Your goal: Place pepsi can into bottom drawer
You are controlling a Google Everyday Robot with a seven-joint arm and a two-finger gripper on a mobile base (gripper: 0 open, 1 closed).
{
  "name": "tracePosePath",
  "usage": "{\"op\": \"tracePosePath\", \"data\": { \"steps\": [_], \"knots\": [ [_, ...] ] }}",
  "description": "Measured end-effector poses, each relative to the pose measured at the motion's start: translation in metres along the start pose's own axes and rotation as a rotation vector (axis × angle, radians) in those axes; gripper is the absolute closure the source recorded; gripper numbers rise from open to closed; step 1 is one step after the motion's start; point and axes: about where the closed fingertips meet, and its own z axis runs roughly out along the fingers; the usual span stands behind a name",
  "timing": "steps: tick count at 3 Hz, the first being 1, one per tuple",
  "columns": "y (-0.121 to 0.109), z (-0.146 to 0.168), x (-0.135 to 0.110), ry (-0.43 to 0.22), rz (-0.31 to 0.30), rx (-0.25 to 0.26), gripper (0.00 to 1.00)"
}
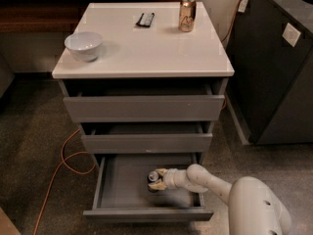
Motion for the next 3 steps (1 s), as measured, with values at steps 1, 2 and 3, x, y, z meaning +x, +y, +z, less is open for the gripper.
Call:
{"op": "tracePosePath", "data": {
  "steps": [1, 2, 3],
  "knots": [
    [0.0043, -0.0005, 0.0035, -0.009, -0.005, -0.007, 0.39],
    [0.0064, 0.0008, 0.0037, -0.010, -0.006, -0.011, 0.16],
    [0.0083, 0.0028, 0.0034, -0.011, -0.005, -0.015, 0.00]
  ]
}}
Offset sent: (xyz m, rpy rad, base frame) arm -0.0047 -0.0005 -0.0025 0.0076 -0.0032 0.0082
